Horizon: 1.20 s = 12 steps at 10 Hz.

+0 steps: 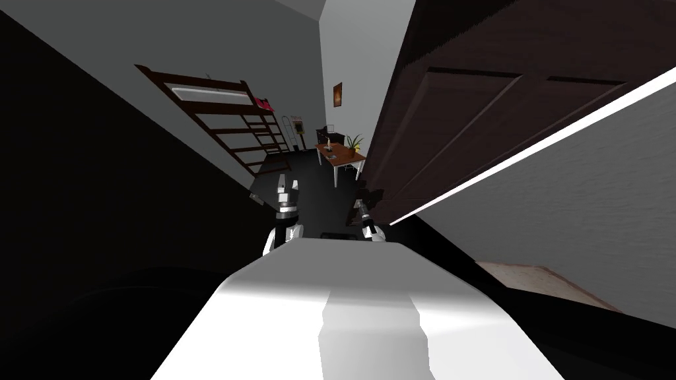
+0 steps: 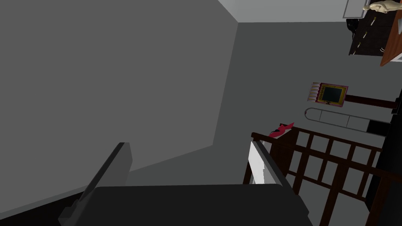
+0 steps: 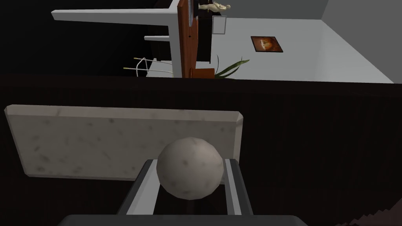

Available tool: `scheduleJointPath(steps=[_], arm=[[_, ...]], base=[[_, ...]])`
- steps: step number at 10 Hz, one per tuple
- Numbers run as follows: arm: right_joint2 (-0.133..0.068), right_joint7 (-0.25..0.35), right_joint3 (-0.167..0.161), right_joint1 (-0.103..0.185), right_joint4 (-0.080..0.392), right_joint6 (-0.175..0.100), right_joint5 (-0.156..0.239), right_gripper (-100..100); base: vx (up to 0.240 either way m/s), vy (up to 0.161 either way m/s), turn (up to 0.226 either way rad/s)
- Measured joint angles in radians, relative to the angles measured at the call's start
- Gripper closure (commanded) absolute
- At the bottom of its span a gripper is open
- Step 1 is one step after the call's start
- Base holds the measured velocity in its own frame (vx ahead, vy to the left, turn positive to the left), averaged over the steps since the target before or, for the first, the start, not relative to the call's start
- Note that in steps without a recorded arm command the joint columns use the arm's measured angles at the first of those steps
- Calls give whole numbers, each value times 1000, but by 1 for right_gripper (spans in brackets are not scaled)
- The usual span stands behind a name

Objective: Push the door open

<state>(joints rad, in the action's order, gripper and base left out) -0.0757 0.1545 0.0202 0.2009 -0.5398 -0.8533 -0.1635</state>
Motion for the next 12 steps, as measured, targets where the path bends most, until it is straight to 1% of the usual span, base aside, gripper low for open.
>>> scheduleJointPath(steps=[1,2,3,4,5,6,7,8,9,12], arm=[[0,-4,7,4,3,1,6,100],[-1,-6,12,-25,-40,23,9,100],[-6,-8,22,-21,-35,25,15,100],[-8,-11,34,-9,-17,18,24,100],[-11,-13,43,-19,-32,23,30,100],[-7,-21,55,-16,-29,25,37,100],[-7,-28,65,-7,-17,25,45,100],[-4,-31,72,-25,-55,48,49,100],[-7,-34,79,-17,-39,41,54,100],[-10,-49,115,-7,-3,22,78,100]], base=[[211,128,-45],[176,129,-58],[144,99,-73],[161,118,-50],[148,90,-71],[140,74,-52],[164,87,-53],[134,80,-35],[138,106,-41],[183,104,-70]])
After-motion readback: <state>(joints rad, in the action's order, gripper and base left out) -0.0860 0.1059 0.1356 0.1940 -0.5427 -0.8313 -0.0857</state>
